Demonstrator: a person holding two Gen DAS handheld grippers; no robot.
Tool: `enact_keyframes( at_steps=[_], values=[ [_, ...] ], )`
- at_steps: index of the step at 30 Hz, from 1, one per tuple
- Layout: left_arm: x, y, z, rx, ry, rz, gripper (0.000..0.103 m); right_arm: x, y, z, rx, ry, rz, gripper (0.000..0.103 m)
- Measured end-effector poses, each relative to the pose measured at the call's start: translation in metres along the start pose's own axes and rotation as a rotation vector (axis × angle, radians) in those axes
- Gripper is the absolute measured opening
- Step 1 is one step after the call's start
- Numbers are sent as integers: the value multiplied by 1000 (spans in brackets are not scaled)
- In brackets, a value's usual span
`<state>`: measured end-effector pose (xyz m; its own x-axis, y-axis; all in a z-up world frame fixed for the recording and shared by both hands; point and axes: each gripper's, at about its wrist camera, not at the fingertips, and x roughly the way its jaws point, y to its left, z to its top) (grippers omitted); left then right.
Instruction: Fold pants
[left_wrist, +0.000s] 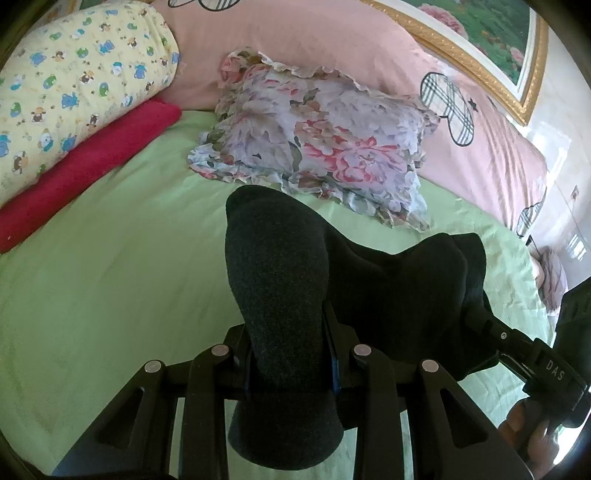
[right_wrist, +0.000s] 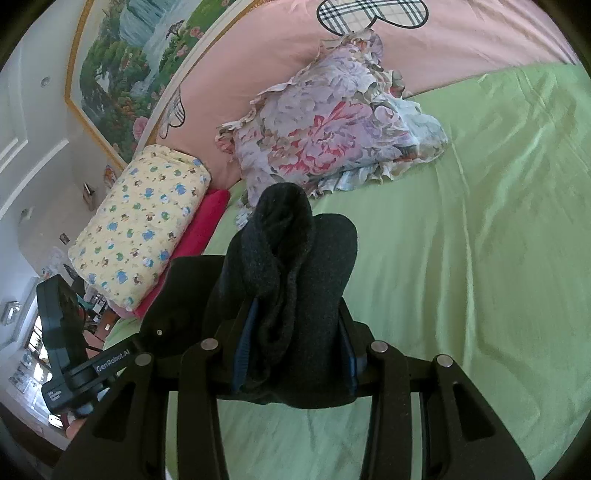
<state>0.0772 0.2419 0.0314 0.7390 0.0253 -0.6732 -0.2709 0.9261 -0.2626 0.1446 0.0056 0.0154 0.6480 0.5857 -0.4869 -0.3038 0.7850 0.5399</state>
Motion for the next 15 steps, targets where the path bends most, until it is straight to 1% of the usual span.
enact_keyframes(
  at_steps=[7,11,14,15],
  values=[
    [26,2,15,10,-7,27,29,28,-9,14,-17,6,-11,42],
    [43,6,15,6,13,35,29,45,-14,17,-47,18,-41,42],
    [49,7,13,12,8,44,29,56,-21,16,-56,37,-68,43],
    [50,7,13,14,6,43,30,58,-24,15,-53,37,-72,46]
  ],
)
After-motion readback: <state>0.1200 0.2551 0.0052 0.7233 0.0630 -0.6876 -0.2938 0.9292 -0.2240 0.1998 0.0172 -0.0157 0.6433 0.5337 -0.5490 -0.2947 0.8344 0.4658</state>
